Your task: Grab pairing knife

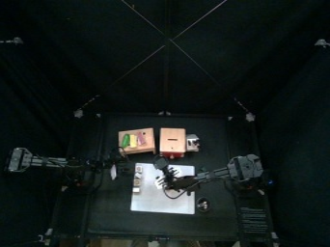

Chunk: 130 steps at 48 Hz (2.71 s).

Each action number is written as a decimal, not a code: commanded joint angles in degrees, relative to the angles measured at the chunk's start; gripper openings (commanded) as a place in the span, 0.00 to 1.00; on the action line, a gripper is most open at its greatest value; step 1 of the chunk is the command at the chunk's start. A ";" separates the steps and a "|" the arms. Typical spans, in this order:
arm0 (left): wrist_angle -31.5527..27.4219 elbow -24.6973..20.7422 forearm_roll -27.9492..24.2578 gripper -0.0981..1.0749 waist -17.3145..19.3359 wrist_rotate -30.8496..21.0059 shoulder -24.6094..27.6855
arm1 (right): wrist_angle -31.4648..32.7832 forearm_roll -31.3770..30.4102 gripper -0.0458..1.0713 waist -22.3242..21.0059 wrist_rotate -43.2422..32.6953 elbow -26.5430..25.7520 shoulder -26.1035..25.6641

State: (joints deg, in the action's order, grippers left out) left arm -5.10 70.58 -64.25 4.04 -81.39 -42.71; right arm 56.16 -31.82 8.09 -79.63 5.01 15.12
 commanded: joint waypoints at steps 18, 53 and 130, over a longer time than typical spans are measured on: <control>-1.41 -1.05 3.87 0.84 0.62 -0.09 0.18 | 8.70 -5.27 0.88 -2.37 12.83 -3.52 -2.20; -2.90 -1.85 3.69 0.84 3.87 0.09 0.09 | 13.71 -8.00 0.87 -6.59 11.43 6.77 -17.49; -2.64 -1.93 3.78 0.84 4.83 0.09 0.09 | -6.15 -11.87 0.83 -18.90 -12.39 41.04 -37.27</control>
State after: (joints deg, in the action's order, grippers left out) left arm -7.91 69.79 -60.38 8.79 -81.30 -42.63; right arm 50.71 -43.42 -9.93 -91.93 46.32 -21.71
